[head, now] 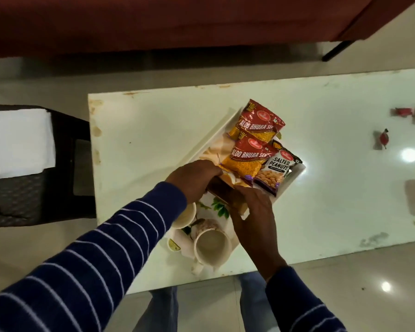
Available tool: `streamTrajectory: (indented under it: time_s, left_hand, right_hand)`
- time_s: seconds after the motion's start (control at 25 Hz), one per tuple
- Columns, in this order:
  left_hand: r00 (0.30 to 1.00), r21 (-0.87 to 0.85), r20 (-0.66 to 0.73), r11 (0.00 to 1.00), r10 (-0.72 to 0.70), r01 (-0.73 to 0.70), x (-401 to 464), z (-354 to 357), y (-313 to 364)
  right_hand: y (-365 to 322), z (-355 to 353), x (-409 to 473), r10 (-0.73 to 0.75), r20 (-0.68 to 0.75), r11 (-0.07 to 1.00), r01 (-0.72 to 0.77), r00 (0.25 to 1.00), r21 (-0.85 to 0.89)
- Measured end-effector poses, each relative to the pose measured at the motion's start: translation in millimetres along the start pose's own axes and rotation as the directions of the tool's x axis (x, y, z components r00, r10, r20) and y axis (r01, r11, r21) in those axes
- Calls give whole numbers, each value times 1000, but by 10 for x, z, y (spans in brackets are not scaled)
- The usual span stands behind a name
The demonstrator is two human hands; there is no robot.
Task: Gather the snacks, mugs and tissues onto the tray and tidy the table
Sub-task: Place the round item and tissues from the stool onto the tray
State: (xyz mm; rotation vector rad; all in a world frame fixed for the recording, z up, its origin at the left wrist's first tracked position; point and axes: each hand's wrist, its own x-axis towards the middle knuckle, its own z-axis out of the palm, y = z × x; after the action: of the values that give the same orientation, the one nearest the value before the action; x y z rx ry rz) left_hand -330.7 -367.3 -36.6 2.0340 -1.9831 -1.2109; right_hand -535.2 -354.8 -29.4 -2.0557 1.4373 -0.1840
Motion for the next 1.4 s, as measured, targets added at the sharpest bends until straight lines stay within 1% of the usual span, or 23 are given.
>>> streamTrajectory:
  time_s: [0.12,0.28,0.32,0.36,0.4,0.44,0.48,0.52,0.56,0.64,0.72,0.8,0.88,0.96,1.04,1.08,1.12,1.2,1.28,1.32,1.4]
  left_hand:
    - [999,-58,10,997,-48,49,55,75,19]
    - [996,-170,-63,984,-70,58,-1,-52,18]
    - [992,-205,-91,977,-83,63,-83,-112,-17]
    - [983,-250,-149,966,-103,64,-205,-174,-76]
    - [961,-310,-242,949,-137,57,-367,-237,-168]
    - [913,-381,-358,923,-195,48,-572,-295,-291]
    - [838,-442,-471,896,-277,48,-811,-354,-427]
    - [744,-483,-560,873,-364,64,-1061,-410,-583]
    - [653,-519,-610,849,-450,99,-1289,-449,-735]
    - [494,-590,-620,777,-610,219,-1729,-509,-1092]
    - [365,-635,-591,694,-719,339,-2098,-566,-1511]
    - [272,-703,-537,602,-799,379,-2332,-622,-1905]
    - [218,-772,-459,508,-861,382,-2441,-674,-2249]
    - [217,-801,-382,438,-899,408,-2420,-709,-2525]
    - [225,-804,-346,412,-911,429,-2359,-763,-2760]
    - [230,-798,-343,412,-911,440,-2317,-789,-2862]
    - [246,-787,-347,423,-905,449,-2280,-808,-2946]
    - [302,-760,-347,455,-888,464,-2206,-831,-3091]
    - [357,-744,-303,454,-883,490,-2138,-834,-3183]
    - [370,-735,-289,452,-883,506,-2117,-827,-3224]
    - [354,-700,-289,448,-890,556,-2101,-824,-3267]
  right_hand:
    - [77,102,36,47,3,999,-47,999,-15]
    - [37,69,78,98,13,995,-98,995,-16]
    - [14,31,81,92,11,995,-91,996,-31]
    - [-15,-17,82,81,-1,996,-81,997,-46]
    - [-57,-69,93,69,-23,997,-70,997,-45]
    - [-112,-123,107,50,-45,998,-52,998,-28]
    - [-198,-164,118,23,-64,1000,-24,998,-4]
    - [-308,-187,135,-7,-81,1000,9,997,20]
    - [-428,-203,160,-33,-92,999,37,995,37]
    - [-765,-159,225,-88,-89,994,93,992,55]
    - [-1214,16,291,-163,-50,980,167,985,110]
    - [-1676,276,354,-199,10,948,190,980,257]
    - [-2124,597,443,-159,116,905,98,980,413]
    - [-2506,922,589,-114,285,892,-29,952,452]
    - [-2848,1271,759,-77,437,896,-129,896,424]
    - [-2989,1431,841,-54,483,891,-176,874,419]
    - [-3107,1582,913,-27,516,881,-224,856,417]
    - [-3288,1847,1062,40,556,870,-303,830,390]
    - [-3388,2039,1181,94,576,857,-360,812,368]
    - [-3429,2128,1229,111,577,854,-375,809,362]
    - [-3494,2281,1289,130,560,857,-377,818,352]
